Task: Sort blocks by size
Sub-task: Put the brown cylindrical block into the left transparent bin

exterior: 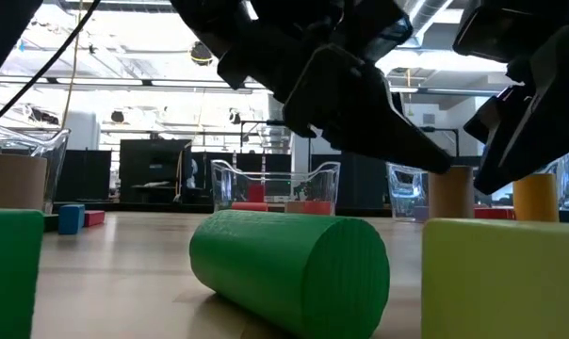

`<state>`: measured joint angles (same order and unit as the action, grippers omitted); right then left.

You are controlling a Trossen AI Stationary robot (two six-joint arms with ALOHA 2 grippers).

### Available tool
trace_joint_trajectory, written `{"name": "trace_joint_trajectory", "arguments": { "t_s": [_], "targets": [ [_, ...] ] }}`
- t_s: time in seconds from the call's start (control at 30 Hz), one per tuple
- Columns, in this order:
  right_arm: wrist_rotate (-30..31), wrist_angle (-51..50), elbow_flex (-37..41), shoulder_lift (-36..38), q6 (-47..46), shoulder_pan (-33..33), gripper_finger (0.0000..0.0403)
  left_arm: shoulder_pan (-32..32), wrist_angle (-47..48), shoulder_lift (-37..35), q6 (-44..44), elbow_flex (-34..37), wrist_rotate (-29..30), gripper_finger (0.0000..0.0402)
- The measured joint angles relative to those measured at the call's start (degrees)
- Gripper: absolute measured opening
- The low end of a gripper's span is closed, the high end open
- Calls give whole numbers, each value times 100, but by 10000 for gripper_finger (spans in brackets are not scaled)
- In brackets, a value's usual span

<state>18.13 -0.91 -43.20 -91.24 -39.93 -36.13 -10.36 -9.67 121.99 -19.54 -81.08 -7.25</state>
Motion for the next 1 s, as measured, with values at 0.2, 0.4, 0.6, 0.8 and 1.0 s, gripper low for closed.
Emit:
{"name": "trace_joint_trajectory", "arguments": {
  "t_s": [0.2, 0.4, 0.6, 0.8, 1.0],
  "targets": [
    [0, -34, 0, 2, -16, 74, 164, -2, -18, 0, 87, 2, 107, 184],
    [-2, -93, 0, 2, -158, 85, 164, -2, 24, 0, 89, 2, 107, 184],
    [-4, -755, 0, 2, -645, 83, 164, -2, 112, 0, 91, 1, 107, 184],
    [12, -797, 0, 2, -675, 122, 164, -2, 144, 0, 142, 1, 117, 184],
    [141, -603, 0, 2, -452, 251, 164, 1, 148, 0, 170, 1, 153, 184]
  ]
}}
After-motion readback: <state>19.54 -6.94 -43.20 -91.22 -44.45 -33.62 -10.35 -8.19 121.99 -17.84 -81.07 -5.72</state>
